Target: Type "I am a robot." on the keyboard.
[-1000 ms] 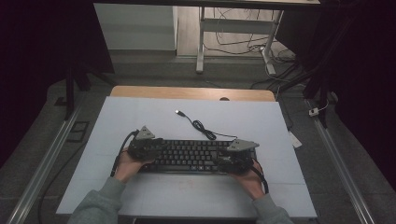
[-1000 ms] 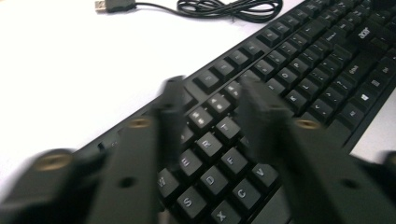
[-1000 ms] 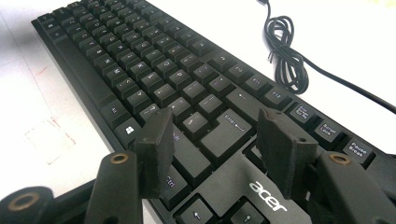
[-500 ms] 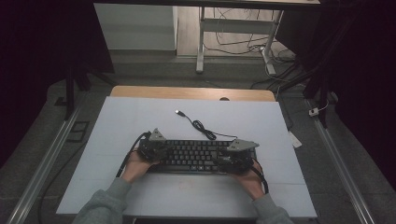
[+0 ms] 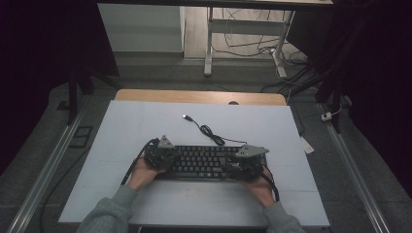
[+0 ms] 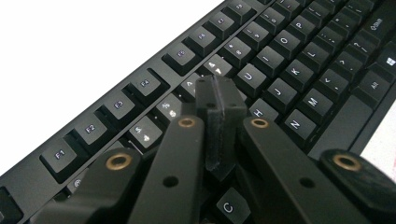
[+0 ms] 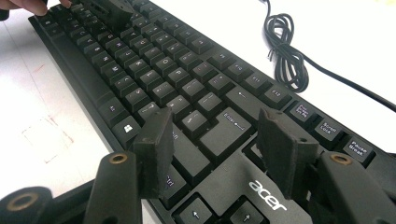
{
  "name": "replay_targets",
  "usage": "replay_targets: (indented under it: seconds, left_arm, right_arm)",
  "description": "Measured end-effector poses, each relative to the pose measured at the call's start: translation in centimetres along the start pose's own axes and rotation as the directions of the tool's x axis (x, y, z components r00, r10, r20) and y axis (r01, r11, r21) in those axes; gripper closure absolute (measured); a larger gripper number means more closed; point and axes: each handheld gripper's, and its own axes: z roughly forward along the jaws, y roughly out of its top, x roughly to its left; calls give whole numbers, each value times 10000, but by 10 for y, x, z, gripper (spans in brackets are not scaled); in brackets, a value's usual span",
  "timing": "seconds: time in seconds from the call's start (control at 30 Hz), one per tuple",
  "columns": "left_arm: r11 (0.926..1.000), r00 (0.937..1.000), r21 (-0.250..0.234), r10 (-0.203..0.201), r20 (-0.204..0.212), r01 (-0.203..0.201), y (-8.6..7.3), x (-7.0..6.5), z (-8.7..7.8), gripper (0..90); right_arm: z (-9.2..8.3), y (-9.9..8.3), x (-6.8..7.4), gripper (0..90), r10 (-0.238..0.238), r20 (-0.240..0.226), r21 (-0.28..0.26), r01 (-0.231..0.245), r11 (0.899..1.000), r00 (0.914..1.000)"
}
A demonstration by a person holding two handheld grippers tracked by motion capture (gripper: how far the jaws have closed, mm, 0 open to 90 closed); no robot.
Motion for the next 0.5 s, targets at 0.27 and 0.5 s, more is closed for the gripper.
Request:
replay_targets:
  seconds: [0.27, 0.5]
  left_arm:
    - [10000, 9999, 67, 43, -145, -42, -1, -1, 4, 891]
    - [9998, 9999, -202, 29, -111, -31, 0, -2, 0, 891]
  right_arm:
    - [1, -1, 0, 461, 19, 21, 41, -19, 10000, 10000]
    - [1, 0, 0, 460, 28, 49, 32, -28, 10000, 10000]
